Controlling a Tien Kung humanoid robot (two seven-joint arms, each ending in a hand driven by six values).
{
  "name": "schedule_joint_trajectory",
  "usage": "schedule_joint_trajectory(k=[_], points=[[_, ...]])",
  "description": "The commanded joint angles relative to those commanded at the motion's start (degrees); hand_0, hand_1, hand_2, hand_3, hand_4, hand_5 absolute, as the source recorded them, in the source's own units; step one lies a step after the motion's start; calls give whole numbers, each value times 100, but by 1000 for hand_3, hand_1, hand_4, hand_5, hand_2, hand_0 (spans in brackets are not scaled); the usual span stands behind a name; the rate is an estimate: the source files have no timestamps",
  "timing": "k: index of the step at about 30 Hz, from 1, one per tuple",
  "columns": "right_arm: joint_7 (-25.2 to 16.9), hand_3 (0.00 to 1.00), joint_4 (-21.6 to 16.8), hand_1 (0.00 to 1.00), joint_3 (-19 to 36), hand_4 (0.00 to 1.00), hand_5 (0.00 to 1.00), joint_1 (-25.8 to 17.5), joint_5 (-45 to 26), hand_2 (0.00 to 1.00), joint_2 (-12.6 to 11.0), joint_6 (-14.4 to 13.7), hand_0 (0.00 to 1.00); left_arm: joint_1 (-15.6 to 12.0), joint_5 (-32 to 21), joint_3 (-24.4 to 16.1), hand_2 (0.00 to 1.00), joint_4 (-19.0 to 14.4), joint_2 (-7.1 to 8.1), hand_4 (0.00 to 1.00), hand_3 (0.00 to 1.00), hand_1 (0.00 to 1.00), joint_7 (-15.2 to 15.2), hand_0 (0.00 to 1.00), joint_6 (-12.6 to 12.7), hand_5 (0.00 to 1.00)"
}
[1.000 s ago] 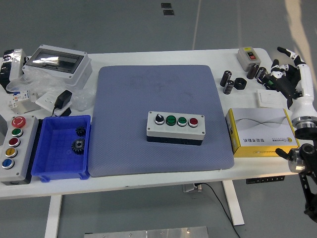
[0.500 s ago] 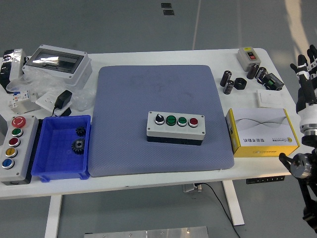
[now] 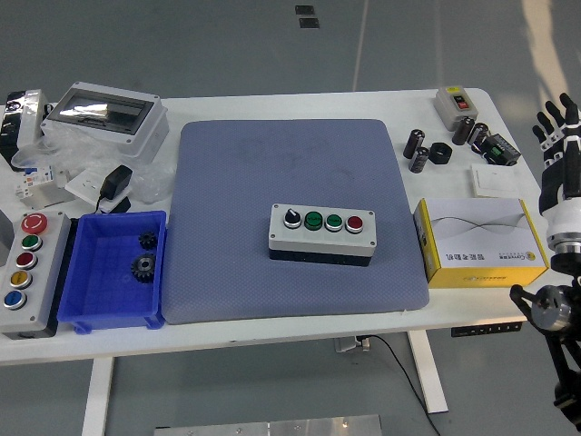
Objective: Pick up the button,place it on the desk,press the button,press the button
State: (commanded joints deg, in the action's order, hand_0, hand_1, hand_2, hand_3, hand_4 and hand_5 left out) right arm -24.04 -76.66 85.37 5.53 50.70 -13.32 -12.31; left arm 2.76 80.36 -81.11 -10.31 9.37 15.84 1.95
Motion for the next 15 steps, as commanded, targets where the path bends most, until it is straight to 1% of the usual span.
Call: schedule_joint_trajectory(k=[5, 6, 11, 12, 15], points=[[-18, 835, 54, 849, -71, 857, 813, -5, -67, 831, 16, -2, 877, -9, -11, -5, 524, 0, 49, 610, 590, 514, 13, 627, 3, 217], [-17, 824, 60, 842, -92, 856, 811, 1, -66, 814, 18, -1, 872, -14, -20, 0, 525, 0, 60, 611, 591, 513, 13, 626, 4, 217], [-10, 824, 101, 842, -194, 856, 811, 39, -48, 814, 29, 1, 872, -35, -55, 22, 525, 0, 98, 611, 591, 513, 11, 626, 2, 217], [-5, 822, 107, 830, -215, 856, 806, 40, -32, 787, 38, 2, 866, -48, -89, 46, 526, 0, 114, 610, 594, 514, 6, 627, 1, 216], [-2, 822, 100, 830, -217, 856, 806, 37, -15, 787, 44, 4, 866, -62, -140, 71, 526, 0, 130, 610, 594, 514, 0, 627, 7, 216]])
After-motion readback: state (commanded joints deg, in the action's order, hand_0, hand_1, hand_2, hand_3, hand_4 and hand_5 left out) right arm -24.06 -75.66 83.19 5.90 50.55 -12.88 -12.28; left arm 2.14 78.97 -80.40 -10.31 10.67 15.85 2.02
